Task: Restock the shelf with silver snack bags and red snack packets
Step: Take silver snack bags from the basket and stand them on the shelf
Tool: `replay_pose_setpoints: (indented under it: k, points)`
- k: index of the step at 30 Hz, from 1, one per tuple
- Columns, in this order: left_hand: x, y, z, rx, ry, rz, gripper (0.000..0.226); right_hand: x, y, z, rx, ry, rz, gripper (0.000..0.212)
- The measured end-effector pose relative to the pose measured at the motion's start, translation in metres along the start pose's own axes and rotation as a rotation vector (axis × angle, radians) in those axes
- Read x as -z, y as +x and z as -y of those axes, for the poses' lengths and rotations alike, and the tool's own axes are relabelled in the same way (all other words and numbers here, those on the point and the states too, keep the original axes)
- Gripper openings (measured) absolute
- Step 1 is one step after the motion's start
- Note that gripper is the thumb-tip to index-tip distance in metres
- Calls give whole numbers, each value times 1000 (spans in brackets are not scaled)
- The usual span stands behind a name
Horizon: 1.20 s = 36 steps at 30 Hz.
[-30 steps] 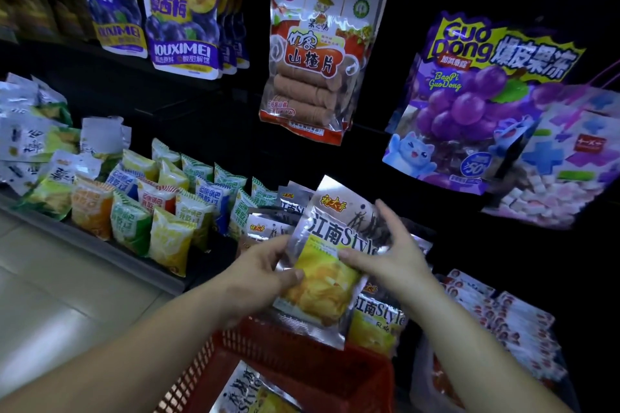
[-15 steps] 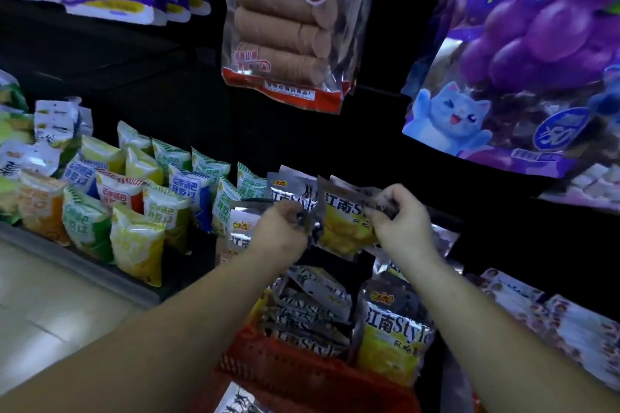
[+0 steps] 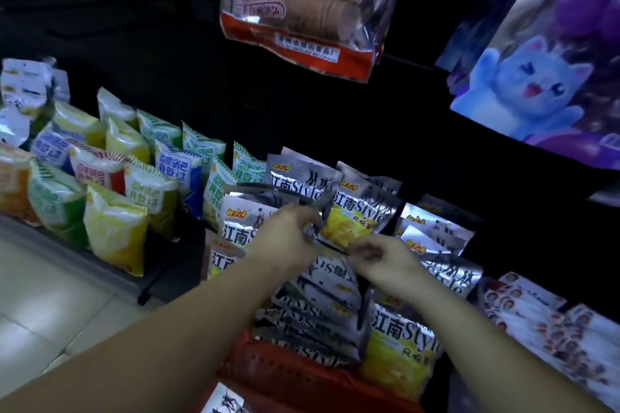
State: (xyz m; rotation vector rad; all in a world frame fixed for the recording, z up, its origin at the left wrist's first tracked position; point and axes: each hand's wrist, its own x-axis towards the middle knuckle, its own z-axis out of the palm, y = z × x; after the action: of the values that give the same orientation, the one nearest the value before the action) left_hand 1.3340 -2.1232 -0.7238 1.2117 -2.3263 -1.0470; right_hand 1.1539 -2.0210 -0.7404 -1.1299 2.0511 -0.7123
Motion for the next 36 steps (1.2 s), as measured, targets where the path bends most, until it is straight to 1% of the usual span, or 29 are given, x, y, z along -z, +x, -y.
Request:
replay_pose_setpoints:
  k: [3, 5, 9, 11, 12, 14, 16, 18, 19, 21, 23, 25, 27, 29, 31, 33, 35, 36]
  points:
    - [-8, 6, -5, -5, -22, 13, 42, 2, 4, 6, 59, -22, -302, 22]
    - [-12, 13, -9, 10, -79, -9, 44, 8, 19, 10, 105, -113, -388, 26]
    - [-20, 24, -12, 40, -189, -32, 42, 24, 67, 11, 182, -446, -393, 44]
    - [-24, 28, -10, 29, -208, -35, 41, 28, 88, 8, 146, -590, -356, 54]
    - [-26, 30, -9, 28, -216, -34, 40, 29, 96, 7, 114, -631, -330, 56]
    - [-29, 33, -5, 38, -232, -36, 39, 29, 108, 4, 79, -671, -306, 50]
    - [-31, 36, -2, 46, -253, -51, 38, 30, 114, 2, 62, -675, -337, 41]
    - [-30, 37, 0, 55, -275, -51, 34, 31, 113, -1, 26, -734, -379, 25]
    - [-30, 36, 0, 61, -283, -49, 32, 31, 111, -3, 8, -753, -402, 22]
    - [-28, 34, -1, 70, -281, -50, 29, 31, 104, 0, 20, -711, -468, 19]
    - [-24, 34, -1, 85, -294, -66, 33, 34, 91, 10, 78, -628, -535, 13]
    - [-18, 35, -2, 91, -313, -81, 34, 42, 77, 24, 141, -607, -577, 6]
    - [-9, 33, -9, 73, -345, -92, 30, 51, 57, 35, 207, -584, -571, 9]
    - [6, 26, -19, 27, -376, -93, 30, 56, 34, 47, 280, -499, -517, 13]
    - [24, 16, -31, -55, -400, -61, 45, 60, 8, 65, 347, -405, -446, 14]
    - [42, 3, -39, -132, -414, -29, 65, 62, -17, 85, 395, -301, -392, 12]
    - [61, -16, -45, -155, -425, -13, 80, 64, -51, 105, 417, -183, -362, 9]
    - [69, -26, -49, -149, -429, -19, 82, 65, -70, 115, 419, -111, -362, 9]
